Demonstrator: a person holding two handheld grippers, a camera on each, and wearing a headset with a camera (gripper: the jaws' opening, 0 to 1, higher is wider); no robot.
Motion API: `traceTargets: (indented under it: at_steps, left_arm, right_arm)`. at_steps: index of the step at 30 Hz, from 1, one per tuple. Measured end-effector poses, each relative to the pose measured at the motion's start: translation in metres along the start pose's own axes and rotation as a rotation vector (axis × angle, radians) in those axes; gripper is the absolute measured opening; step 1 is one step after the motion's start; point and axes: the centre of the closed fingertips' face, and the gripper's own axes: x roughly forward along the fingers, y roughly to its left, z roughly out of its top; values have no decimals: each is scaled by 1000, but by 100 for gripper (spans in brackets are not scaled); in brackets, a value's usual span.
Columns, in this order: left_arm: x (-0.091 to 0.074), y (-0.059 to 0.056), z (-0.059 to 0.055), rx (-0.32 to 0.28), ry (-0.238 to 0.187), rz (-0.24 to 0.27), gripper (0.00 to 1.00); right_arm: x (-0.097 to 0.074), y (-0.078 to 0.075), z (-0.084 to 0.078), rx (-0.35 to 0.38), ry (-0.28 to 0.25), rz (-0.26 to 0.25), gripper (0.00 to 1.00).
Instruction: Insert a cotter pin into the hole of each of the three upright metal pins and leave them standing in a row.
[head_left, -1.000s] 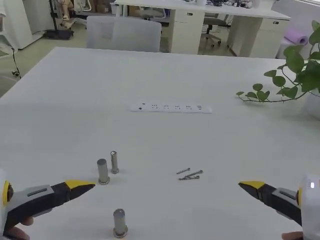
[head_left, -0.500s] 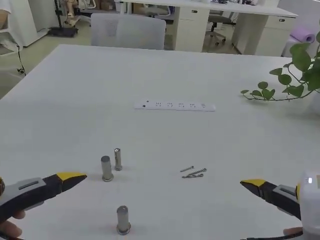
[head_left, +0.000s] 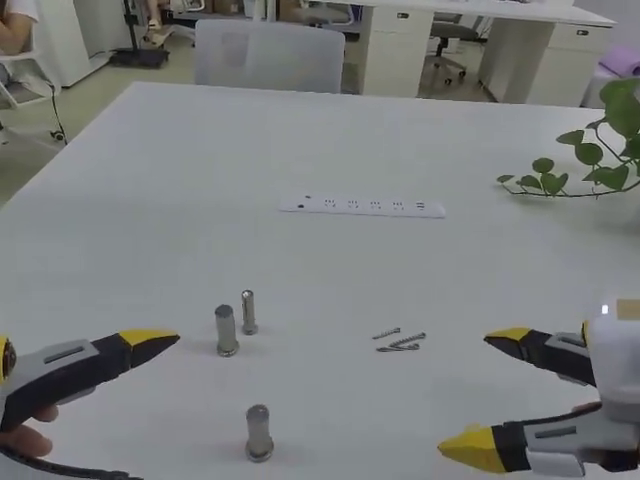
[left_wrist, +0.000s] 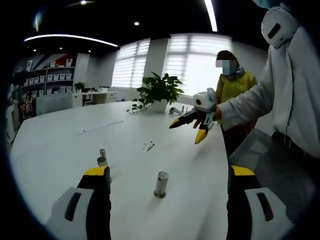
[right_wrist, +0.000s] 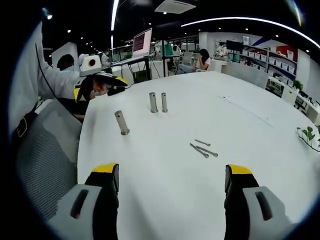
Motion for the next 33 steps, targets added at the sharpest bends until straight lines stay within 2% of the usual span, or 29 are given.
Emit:
traceTargets:
  at_steps: [5, 12, 20, 27, 30, 33]
  left_arm:
    - [-1, -1, 0, -1, 0, 3, 97]
    - [-3, -2, 1, -6, -5, 3, 98]
    - [-5, 0, -1, -5, 3, 7, 98]
    - [-5, 0, 1, -4, -9, 10, 98]
    - [-5, 0, 1, -2, -6, 9, 97]
    - [-5, -1, 0, -1, -1, 9, 96]
  right_arm:
    - [8, -8, 3, -28, 28, 25, 79]
    - [19, -7, 4, -54, 76, 94, 59]
    - [30, -12, 8, -117, 120, 117, 47]
    - [42, -21, 12, -182, 148, 123, 36]
    - [48, -26, 11, -232, 178, 133, 30]
    - [53, -29, 12, -246, 192, 143, 27]
